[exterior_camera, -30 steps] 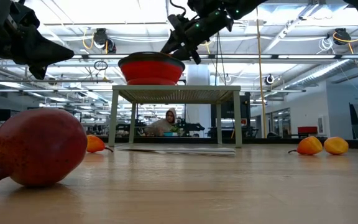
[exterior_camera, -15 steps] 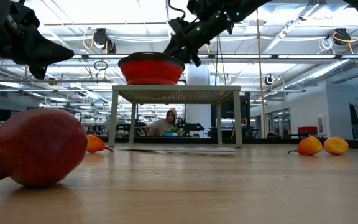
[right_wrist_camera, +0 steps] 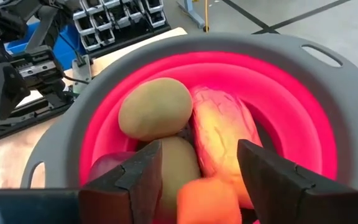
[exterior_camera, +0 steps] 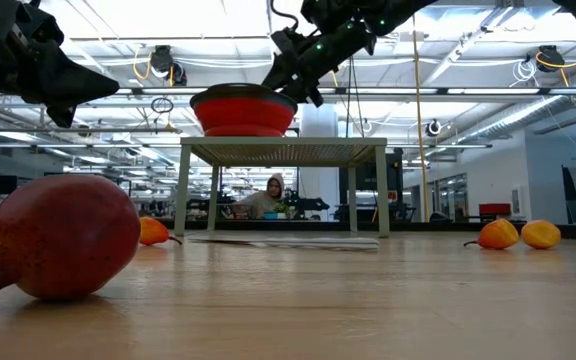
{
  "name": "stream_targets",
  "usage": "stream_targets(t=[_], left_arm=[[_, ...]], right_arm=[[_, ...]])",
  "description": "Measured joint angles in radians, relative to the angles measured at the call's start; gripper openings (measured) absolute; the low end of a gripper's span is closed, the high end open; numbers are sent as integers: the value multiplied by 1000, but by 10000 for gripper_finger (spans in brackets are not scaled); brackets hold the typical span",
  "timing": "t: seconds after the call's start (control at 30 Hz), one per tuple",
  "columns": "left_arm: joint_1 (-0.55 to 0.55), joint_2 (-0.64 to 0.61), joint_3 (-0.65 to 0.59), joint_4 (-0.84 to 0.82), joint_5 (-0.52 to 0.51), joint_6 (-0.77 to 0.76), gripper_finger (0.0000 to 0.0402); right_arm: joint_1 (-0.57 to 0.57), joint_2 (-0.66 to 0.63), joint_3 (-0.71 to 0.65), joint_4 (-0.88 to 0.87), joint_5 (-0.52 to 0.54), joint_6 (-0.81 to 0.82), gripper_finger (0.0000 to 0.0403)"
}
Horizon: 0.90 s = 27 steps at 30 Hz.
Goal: Pick & Place Fruit
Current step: Put the peach into the red strainer bowl
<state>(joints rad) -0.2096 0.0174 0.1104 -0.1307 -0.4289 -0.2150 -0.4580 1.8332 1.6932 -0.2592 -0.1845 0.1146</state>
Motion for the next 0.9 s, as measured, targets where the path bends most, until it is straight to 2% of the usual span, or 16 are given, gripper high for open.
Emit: stream_targets(t=[0.27, 0.47, 0.73, 0.8, 0.9], left_arm=[[0, 0, 0, 0, 0, 0, 21], [0, 0, 0, 0, 0, 2, 21], [0, 0, 0, 0, 0, 2, 21], [0, 0, 0, 0, 0, 2, 21], [0, 0, 0, 0, 0, 2, 21]], right_arm=[[8, -15, 0, 35, -8, -4, 204], [80, -119, 2, 30, -20, -42, 137], [228, -207, 2, -84, 206, -83, 17], [266, -220, 1, -126, 267, -83, 5], [320, -234, 0, -156, 349, -63, 10]])
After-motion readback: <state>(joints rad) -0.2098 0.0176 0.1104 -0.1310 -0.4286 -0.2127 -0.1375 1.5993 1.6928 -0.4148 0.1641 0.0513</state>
